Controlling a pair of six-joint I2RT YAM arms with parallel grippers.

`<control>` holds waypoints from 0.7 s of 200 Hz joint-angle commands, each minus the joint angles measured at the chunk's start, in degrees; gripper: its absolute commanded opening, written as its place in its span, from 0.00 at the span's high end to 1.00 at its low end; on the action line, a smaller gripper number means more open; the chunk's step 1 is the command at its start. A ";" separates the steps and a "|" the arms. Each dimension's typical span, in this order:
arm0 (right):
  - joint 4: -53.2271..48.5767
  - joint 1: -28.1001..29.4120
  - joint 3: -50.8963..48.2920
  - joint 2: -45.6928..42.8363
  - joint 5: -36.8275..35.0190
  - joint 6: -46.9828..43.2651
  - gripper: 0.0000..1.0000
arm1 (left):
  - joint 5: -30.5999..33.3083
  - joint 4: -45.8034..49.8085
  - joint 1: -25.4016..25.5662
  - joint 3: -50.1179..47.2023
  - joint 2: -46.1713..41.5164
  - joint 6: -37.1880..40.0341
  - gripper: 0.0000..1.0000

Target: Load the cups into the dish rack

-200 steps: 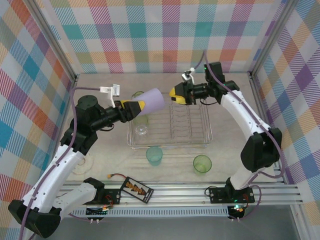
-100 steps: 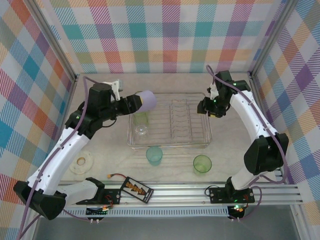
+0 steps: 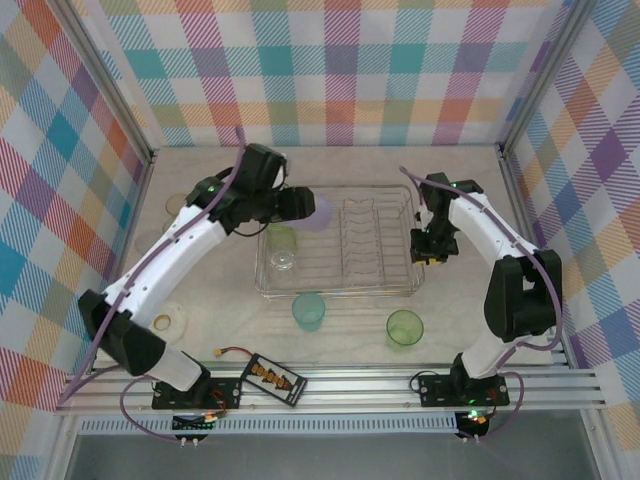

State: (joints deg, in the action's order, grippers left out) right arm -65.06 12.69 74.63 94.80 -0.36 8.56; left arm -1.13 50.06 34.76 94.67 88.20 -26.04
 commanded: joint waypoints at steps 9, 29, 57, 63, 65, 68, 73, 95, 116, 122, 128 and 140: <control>2.61 1.64 -4.78 -3.48 1.73 -0.41 0.91 | 4.75 7.84 3.38 8.82 6.46 0.65 0.87; 3.66 4.10 -7.40 -5.07 0.04 0.43 0.94 | 4.77 8.95 3.97 11.51 10.11 -1.33 0.87; 5.19 7.71 -10.68 -7.65 -3.11 1.65 0.98 | 5.46 9.87 4.50 13.99 14.37 -3.52 0.91; 5.44 7.90 -11.33 -8.14 -3.15 1.84 0.99 | 6.56 10.76 4.58 14.81 15.22 -3.61 0.91; 5.57 7.90 -11.52 -8.36 -3.15 1.93 0.99 | 6.86 11.15 4.56 15.23 15.57 -3.63 0.91; 5.74 7.89 -11.74 -8.73 -3.15 1.95 0.99 | 7.40 11.72 4.63 15.72 16.04 -3.66 0.91; 6.04 7.96 -12.22 -9.17 -3.15 2.07 1.00 | 8.23 12.72 4.70 16.74 16.83 -3.62 0.91; 6.38 8.13 -12.84 -10.38 -2.98 1.82 1.00 | 11.72 17.90 4.87 21.94 20.77 -3.47 0.91; 6.08 8.55 -12.76 -10.60 -3.08 1.33 1.00 | 14.49 22.35 5.31 27.18 24.75 -3.18 0.91; 6.01 8.63 -12.76 -10.69 -2.94 1.23 1.00 | 15.03 23.35 5.51 28.69 25.92 -3.14 0.91; 6.08 8.69 -12.75 -10.77 -2.84 1.23 1.00 | 15.38 24.13 5.64 30.07 27.04 -3.13 0.91; 6.02 8.91 -12.80 -10.87 -2.89 1.20 0.99 | 15.49 25.27 5.88 32.28 29.09 -3.12 0.91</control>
State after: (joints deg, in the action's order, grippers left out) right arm -58.74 20.40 62.72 84.99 -3.79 12.62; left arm 10.92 69.08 39.27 122.17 114.13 -28.93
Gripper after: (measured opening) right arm 0.052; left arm 0.651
